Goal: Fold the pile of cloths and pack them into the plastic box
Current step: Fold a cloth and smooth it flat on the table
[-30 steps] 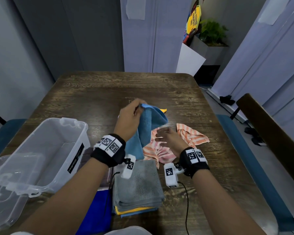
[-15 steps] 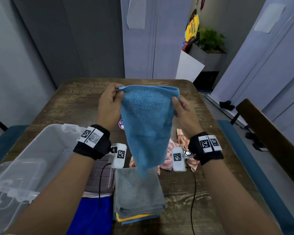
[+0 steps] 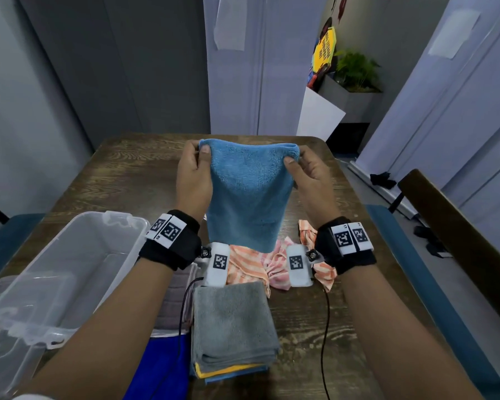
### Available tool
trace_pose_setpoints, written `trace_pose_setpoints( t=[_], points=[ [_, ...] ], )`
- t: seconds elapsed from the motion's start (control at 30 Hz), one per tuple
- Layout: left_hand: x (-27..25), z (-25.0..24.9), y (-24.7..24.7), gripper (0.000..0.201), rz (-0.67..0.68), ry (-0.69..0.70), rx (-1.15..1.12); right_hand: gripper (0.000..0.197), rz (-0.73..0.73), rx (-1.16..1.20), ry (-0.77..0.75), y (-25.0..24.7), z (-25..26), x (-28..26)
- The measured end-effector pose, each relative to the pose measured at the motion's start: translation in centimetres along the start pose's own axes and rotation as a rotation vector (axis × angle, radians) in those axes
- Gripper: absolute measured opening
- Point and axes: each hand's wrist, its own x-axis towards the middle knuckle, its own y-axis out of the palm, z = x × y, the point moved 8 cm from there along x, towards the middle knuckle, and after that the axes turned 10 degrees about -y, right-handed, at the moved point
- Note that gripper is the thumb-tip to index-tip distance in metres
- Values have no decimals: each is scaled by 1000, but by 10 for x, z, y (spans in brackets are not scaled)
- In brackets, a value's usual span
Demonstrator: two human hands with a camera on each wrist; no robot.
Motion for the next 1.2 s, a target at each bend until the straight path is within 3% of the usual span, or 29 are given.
trace_pose_setpoints(
  t=[0.27, 0.5, 0.67, 0.9, 1.03, 1.2],
  points=[
    [-4, 10, -10, 23, -209, -20, 88, 17, -57, -12, 22, 1, -15, -9],
    [1, 26, -15, 23, -188, -70, 152, 17, -1, 15, 96, 9, -20, -15],
    [-2, 34, -13, 24, -172, -110, 114, 20, -41, 57, 175, 14, -29, -22],
    [-9, 14, -12, 28, -204, -62, 212, 22, -167, -173, 88, 4, -25, -14],
    [-9, 6, -12, 27, -185, -6, 315, 23, -213, -188, 75, 0, -22, -14],
    [-3, 42, -11, 31, -97, -180, 375, 24, -77, -54, 206, 25, -37, -25]
  ],
)
